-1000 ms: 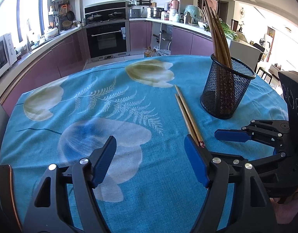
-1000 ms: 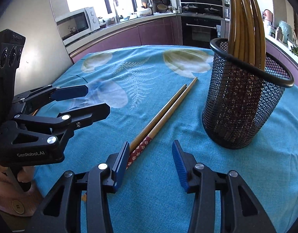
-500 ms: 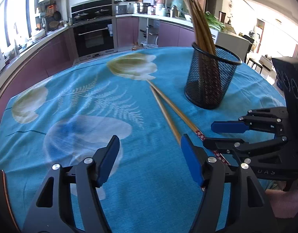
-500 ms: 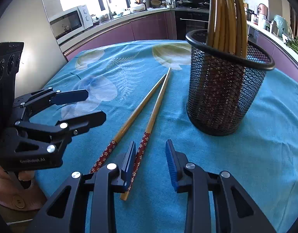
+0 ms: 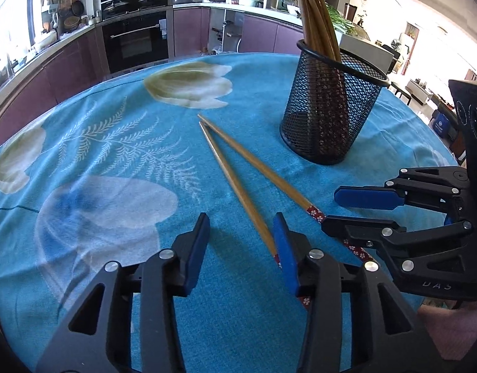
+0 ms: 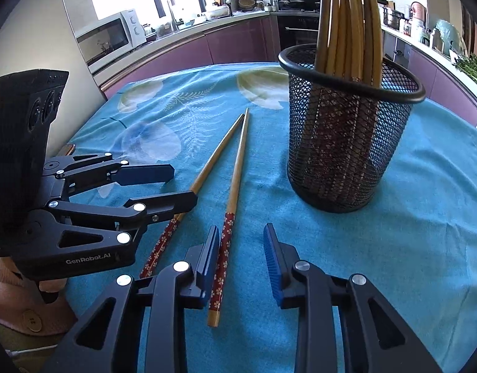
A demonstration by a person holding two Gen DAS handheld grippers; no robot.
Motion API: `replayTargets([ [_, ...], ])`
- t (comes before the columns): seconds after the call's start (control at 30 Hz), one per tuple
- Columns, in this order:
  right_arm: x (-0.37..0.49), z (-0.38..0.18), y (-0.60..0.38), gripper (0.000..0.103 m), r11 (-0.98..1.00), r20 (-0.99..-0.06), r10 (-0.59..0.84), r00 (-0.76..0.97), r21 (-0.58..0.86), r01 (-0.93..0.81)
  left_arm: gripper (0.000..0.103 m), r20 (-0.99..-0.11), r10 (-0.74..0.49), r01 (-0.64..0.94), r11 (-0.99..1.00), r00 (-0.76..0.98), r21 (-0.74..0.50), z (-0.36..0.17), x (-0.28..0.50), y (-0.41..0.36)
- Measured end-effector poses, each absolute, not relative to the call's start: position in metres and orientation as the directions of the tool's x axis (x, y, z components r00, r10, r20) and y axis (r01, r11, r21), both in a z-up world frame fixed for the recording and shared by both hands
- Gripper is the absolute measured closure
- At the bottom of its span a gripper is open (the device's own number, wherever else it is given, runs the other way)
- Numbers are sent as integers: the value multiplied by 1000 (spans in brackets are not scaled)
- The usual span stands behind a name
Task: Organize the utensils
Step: 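Withdraw both tools from the cup toward the last two chopsticks, then grasp a chopstick with the left tool while the right tool grasps the other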
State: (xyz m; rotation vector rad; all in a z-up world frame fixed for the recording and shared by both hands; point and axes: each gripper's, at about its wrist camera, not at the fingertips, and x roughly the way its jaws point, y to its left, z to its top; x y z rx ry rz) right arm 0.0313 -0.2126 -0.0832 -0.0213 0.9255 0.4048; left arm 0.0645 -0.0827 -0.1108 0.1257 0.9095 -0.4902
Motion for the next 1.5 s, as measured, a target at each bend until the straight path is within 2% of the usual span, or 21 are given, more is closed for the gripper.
replayTargets([
  [0.07,36,-83,-208,75,923,-775,335,536,154,-353,67,-783,-359,450,886,509,-114,-111,66,-80],
  [0.27,58,-85,-195,81,922,-770,329,547,137,-362,73,-784,-365,432,891,502,-138,-111,71,-74],
  [0.6,72,-86,-193,96,930,-767,320,556,144,-337,75,-784,-368,428,892,500,-145,-110,74,-72],
  [0.83,63,-83,-204,97,932,-754,337,564,185,-311,75,-788,-355,418,898,503,-138,-110,90,-76],
  [1.0,57,-78,-210,97,927,-741,357,568,208,-312,84,-795,-352,419,898,495,-137,-112,102,-81],
  [1.07,55,-78,-211,97,924,-738,365,567,215,-315,91,-797,-355,419,897,489,-142,-113,105,-84],
  [1.5,53,-76,-211,97,911,-737,393,550,229,-344,95,-792,-331,384,914,513,-133,-113,88,-84],
])
